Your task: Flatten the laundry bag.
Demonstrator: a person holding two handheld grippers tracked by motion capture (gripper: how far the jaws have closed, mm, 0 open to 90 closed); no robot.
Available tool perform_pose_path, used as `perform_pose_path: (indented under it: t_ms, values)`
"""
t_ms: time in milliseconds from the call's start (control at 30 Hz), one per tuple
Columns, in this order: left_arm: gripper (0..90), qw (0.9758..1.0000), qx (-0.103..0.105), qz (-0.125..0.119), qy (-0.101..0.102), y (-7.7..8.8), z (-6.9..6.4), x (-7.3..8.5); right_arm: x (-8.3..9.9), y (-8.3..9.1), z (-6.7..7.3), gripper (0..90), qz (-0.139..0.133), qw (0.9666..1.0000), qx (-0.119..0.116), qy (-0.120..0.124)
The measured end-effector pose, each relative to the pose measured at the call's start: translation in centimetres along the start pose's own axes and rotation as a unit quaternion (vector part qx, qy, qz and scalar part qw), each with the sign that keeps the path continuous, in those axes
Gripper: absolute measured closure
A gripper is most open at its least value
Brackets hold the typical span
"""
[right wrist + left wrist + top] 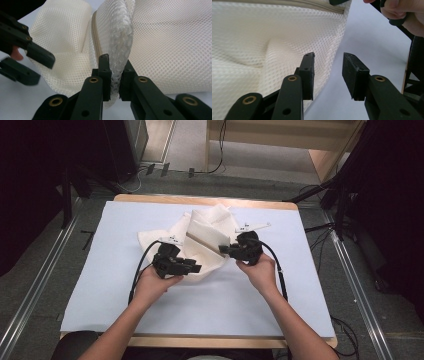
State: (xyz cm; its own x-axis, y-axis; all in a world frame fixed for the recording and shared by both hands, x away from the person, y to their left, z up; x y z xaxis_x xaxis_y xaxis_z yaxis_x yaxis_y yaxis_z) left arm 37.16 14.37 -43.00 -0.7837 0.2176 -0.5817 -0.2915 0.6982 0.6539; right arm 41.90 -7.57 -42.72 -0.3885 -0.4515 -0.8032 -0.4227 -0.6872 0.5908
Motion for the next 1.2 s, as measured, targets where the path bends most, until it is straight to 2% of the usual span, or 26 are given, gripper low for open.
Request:
perform_pose_path:
  t_ms: [133,300,467,667,900,1033,1133,1200]
  values:
    - [60.7,0.9998,-0.013,-0.006,0.012,1.5,1.4,-0.2,0.1,0.1,0.0,84.4,0.001,1.0000,-0.002,-0.002]
    - [56.3,0.9987,-0.045,-0.016,0.020,3.3,3.4,-0.5,0.5,0.3,0.1,84.7,0.006,0.9999,-0.011,-0.007]
    - [53.7,0.9975,-0.053,-0.031,0.037,4.9,5.5,-0.8,1.1,1.0,0.9,84.5,0.008,0.9999,-0.014,0.000]
    - [51.4,0.9935,-0.088,-0.046,0.057,6.3,8.7,-1.7,1.6,1.5,2.0,84.2,0.009,0.9998,-0.020,0.001]
    - [45.3,0.9899,-0.105,-0.055,0.077,7.4,11.9,-2.6,2.4,1.7,2.5,83.9,0.013,0.9998,-0.017,0.003]
    - [43.5,0.9882,-0.119,-0.058,0.076,7.7,12.9,-3.1,2.8,1.7,2.6,83.9,0.015,0.9998,-0.016,0.002]
    - [41.2,0.9854,-0.141,-0.063,0.071,7.9,14.1,-3.5,3.1,1.9,2.8,83.5,0.016,0.9998,-0.013,0.000]
    - [39.0,0.9836,-0.155,-0.064,0.066,7.9,14.9,-3.6,3.3,1.9,2.9,83.0,0.019,0.9997,-0.010,0.008]
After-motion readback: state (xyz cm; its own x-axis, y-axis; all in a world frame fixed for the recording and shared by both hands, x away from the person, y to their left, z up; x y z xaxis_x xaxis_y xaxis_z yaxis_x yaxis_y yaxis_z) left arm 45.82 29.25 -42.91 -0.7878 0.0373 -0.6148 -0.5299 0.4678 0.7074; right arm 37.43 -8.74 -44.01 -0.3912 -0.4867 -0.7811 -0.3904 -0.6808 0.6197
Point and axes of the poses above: each handheld gripper's, and its own axes: y roughly backward along the jaws, x roughly out of its underside, z roughly to its left, the point moved 4 cm from there along -y, roughly forward along the jaws, and after that the axes turned 12 degrees about y, right-handed, at the moved point
